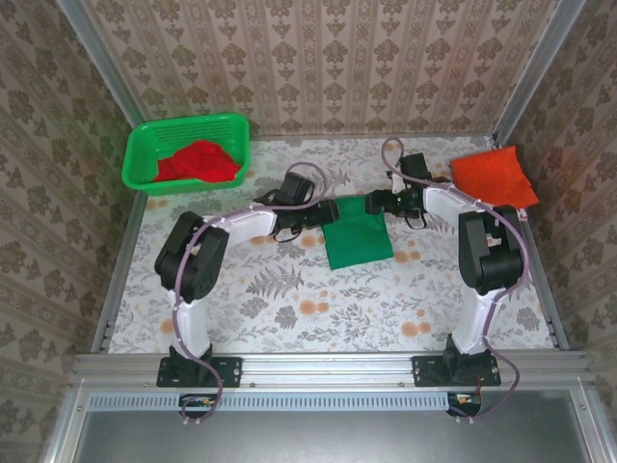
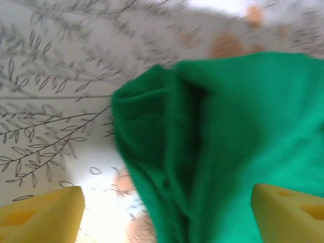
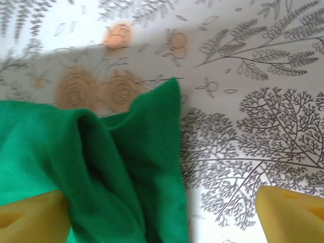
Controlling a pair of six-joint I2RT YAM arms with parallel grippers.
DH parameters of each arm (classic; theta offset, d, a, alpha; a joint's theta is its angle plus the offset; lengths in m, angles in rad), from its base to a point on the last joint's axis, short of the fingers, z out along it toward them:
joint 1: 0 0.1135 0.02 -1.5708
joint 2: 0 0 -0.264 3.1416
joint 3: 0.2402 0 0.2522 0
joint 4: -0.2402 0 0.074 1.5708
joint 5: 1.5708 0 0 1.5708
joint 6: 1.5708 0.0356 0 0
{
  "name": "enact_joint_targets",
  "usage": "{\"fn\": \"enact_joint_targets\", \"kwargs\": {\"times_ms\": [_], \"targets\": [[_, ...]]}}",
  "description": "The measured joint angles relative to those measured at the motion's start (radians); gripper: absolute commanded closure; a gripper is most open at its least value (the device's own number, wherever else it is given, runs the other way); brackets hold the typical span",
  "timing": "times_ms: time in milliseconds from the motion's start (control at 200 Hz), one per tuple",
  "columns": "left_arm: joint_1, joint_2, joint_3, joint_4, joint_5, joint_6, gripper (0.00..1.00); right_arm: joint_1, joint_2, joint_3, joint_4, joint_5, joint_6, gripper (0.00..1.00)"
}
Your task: Fold and stack the t-shirts
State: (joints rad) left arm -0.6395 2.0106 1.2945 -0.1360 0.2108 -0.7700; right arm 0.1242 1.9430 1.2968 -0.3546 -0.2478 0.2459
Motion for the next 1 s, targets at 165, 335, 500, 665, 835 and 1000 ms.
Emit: {"fn": "enact_joint_targets", "kwargs": {"times_ms": [165, 335, 500, 665, 835, 1000], "targets": [[0.004, 0.019, 0.031, -0.031, -0.018, 0.019, 0.48, -0.015, 0.06, 0.047, -0.024, 0.0, 0.046, 0.24], [0.006, 0.031, 0.034, -0.04, -0.012, 0.023, 0.58, -0.016, 0.063, 0.05, -0.015, -0.031, 0.072, 0.19], [0.007, 0.038, 0.029, -0.02, 0.013, 0.01, 0.62, -0.017, -0.021, -0.042, 0.02, -0.082, 0.09, 0.13], [0.013, 0.039, 0.016, 0.016, 0.048, -0.021, 0.66, -0.017, -0.092, -0.133, 0.073, -0.179, 0.106, 0.13], [0.007, 0.051, 0.016, 0.034, 0.067, -0.029, 0.79, -0.017, -0.089, -0.18, 0.097, -0.237, 0.116, 0.13], [0.005, 0.063, 0.016, 0.058, 0.089, -0.039, 0.8, -0.017, -0.062, -0.186, 0.135, -0.309, 0.118, 0.16]]}}
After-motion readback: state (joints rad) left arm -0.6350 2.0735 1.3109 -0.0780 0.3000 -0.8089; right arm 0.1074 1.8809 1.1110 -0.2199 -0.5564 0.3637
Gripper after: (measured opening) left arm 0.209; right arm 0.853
